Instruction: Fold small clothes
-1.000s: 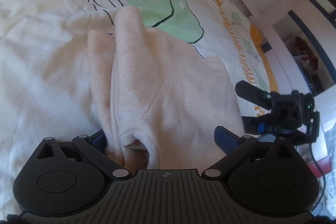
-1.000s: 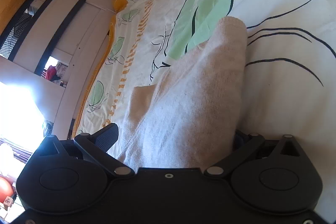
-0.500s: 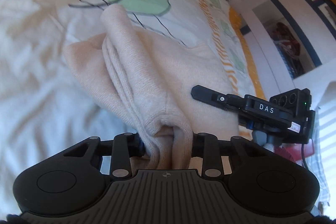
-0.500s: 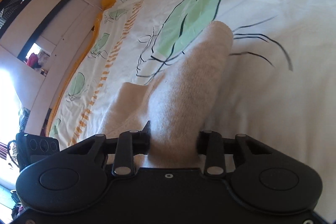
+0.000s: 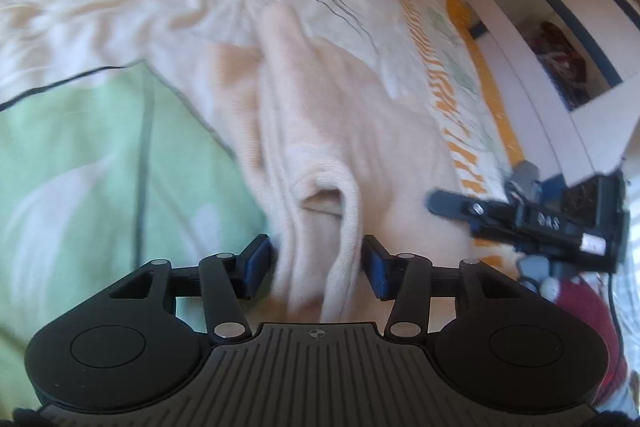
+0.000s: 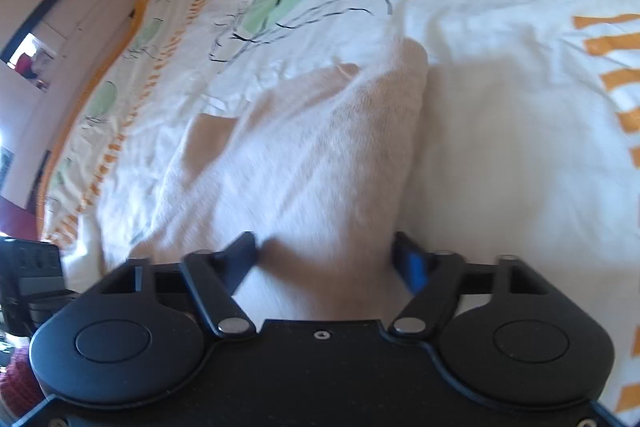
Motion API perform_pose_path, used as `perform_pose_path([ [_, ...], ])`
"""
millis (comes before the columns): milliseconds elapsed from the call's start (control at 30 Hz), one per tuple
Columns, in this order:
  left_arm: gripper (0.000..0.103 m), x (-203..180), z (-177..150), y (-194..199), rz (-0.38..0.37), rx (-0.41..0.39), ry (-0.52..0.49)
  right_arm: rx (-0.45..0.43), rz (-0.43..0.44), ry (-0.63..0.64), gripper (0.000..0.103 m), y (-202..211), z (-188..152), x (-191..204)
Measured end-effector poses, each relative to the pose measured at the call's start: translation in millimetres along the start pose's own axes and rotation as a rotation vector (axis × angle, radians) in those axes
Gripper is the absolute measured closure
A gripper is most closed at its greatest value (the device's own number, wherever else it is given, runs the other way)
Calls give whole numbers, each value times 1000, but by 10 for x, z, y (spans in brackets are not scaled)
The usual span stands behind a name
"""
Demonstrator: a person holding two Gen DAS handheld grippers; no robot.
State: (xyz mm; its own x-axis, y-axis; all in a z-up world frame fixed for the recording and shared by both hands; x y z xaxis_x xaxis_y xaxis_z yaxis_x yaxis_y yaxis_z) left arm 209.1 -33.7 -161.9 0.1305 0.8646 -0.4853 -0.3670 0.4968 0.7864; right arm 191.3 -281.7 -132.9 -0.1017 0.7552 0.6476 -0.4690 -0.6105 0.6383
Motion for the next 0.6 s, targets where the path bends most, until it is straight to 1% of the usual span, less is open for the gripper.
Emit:
perform_pose_path([
  [33, 55, 64, -6, 40, 14, -12, 23, -9, -13, 5, 17, 32, -47, -19],
  [67, 55, 129, -15, 80, 27, -20, 42, -14, -23, 7, 12, 48, -78, -27],
  [100, 55, 157, -30, 108, 38, -25, 49, -16, -34, 10, 10, 59, -111, -37],
  [133, 55, 182, -40, 124, 52, -27, 43, -16, -42, 19, 8, 60, -138, -27],
  [267, 53, 150, -129, 192, 120, -42, -33, -6, -89, 85, 7, 32, -242, 14],
  [333, 52, 144, -179, 213, 141, -50, -40, -5, -110, 121, 6, 18, -284, 50],
  [400, 50, 127, -215, 261, 159, -62, -43, -12, -111, 155, 6, 29, -319, 100],
  [467, 46, 56, -241, 388, 184, -101, -75, -38, -78, 168, 5, 74, -318, 141],
  [500, 43, 3, -239, 473, 191, -131, -105, -68, -55, 173, 5, 120, -302, 171],
  [533, 39, -82, -218, 557, 195, -165, -139, -98, -41, 181, 5, 192, -290, 176],
  [600, 35, -287, -145, 704, 202, -242, -204, -158, -26, 199, 5, 282, -231, 226],
])
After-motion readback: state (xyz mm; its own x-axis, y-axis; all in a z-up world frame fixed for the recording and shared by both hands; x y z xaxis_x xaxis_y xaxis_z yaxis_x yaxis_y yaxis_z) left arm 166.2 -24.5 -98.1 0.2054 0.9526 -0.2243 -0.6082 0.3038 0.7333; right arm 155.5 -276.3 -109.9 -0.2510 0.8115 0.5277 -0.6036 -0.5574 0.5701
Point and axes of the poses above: each gripper's, at about its wrist camera, not at the fingertips, and y roughly against the way its jaws point, x to its left, z to its top, the point moved 9 cm from there along -y, roughly the way its jaws point, and after that the axes turned 11 degrees about z, right-handed, at the moved point
